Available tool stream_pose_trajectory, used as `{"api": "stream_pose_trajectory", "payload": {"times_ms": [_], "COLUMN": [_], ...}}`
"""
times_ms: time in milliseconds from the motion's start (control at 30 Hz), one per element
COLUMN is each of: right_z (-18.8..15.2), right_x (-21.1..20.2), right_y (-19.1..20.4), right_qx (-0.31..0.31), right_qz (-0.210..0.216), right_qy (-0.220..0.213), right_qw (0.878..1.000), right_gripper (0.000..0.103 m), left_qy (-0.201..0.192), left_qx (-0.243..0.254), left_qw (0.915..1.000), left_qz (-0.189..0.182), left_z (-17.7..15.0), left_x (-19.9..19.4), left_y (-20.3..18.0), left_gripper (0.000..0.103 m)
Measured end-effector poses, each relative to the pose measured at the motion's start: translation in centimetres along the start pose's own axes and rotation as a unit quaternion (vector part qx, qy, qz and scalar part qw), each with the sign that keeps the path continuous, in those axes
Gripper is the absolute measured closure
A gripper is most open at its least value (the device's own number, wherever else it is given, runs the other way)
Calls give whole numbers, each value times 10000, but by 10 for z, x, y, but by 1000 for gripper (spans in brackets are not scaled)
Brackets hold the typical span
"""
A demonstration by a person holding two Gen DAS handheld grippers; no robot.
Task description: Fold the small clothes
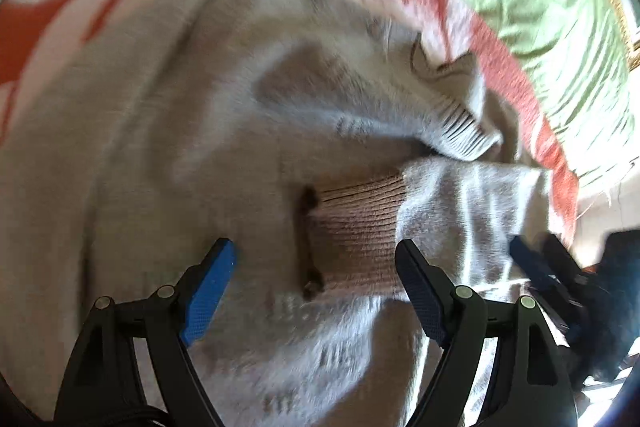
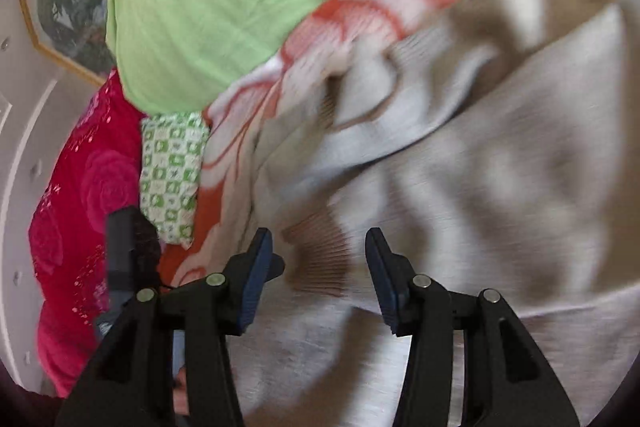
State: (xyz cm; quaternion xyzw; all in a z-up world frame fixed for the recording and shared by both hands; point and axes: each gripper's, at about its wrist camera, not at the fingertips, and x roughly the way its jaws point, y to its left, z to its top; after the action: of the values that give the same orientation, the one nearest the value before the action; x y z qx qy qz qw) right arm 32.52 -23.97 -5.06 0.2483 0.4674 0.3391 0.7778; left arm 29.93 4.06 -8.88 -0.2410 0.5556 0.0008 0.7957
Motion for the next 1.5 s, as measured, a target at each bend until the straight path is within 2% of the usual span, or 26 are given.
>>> {"api": "stream_pose_trajectory", "payload": {"times_ms": [67,100,133,167,200,233,300,367,400,467,500,567,633,833,933,1000,1033,1100,1133,1267,1367,1433,1500], "right_z": [4,2,2,0,0,-1,-2,0,1,3,3,7,11,34,50,57,59,59,61,71,73,69,65], "right_x": [-21,-29,-41,-47,-53,-55,-65,-79,-87,-96,-98,-101,-100,-73,-54,-39,-29,-23,-28,-69,-66,-54,-52], "right_y": [-9,-14,-21,-27,-31,-34,-43,-52,-57,-63,-67,-80,-90,-101,-104,-108,-110,-109,-107,-102,-115,-123,-124], "right_qx": [79,125,189,243,308,402,529,614,627,653,673,804,886,580,315,154,78,-105,-141,-182,-137,-83,-3], "right_qz": [-173,-259,-332,-393,-464,-556,-658,-781,-818,-973,-1040,-1169,-1280,-1611,-1769,-1984,-2041,-1965,-2028,-2168,-2356,-2404,-2490], "right_qy": [-232,-338,-465,-545,-620,-707,-818,-995,-1085,-1234,-1278,-1319,-1330,-1035,-901,-638,-452,-257,-227,-639,-437,-298,-304], "right_qw": [9996,9990,9982,9974,9965,9951,9931,9901,9887,9854,9840,9811,9788,9798,9796,9779,9779,9801,9788,9740,9708,9702,9680], "right_gripper": [53,53,53,53,53,53,53,53,53,53,53,50,48,40,40,40,41,90,95,96,96,95,93], "left_qy": [-118,-228,-323,-341,-310,-314,-671,-1038,-1248,-1518,-1530,-1282,-1094,-1031,-923,-917,-916,-901,-900,-781,-794,-788,-748], "left_qx": [142,292,498,741,919,1122,1363,1311,1239,1116,1063,733,458,473,446,527,558,553,542,652,863,765,705], "left_qw": [9998,9993,9982,9966,9952,9931,9883,9859,9844,9817,9814,9862,9913,9902,9914,9911,9909,9910,9913,9931,9883,9882,9898], "left_qz": [117,101,82,108,115,141,109,-58,-35,276,460,747,578,810,813,811,816,817,795,576,976,1065,987], "left_z": [4,6,7,8,8,9,6,5,6,7,9,15,14,1,-3,-6,-7,-7,-7,-8,-12,-11,-9], "left_x": [7,8,8,10,12,13,-8,-40,-58,-77,-80,-72,-69,-62,-57,-57,-57,-57,-58,-51,-37,-31,-30], "left_y": [-12,-20,-29,-38,-45,-54,-65,-63,-55,-35,-19,18,40,40,42,37,33,29,28,16,5,12,18], "left_gripper": [21,27,45,58,90,94,96,97,97,97,97,97,97,97,97,97,97,97,97,97,97,96,94]}}
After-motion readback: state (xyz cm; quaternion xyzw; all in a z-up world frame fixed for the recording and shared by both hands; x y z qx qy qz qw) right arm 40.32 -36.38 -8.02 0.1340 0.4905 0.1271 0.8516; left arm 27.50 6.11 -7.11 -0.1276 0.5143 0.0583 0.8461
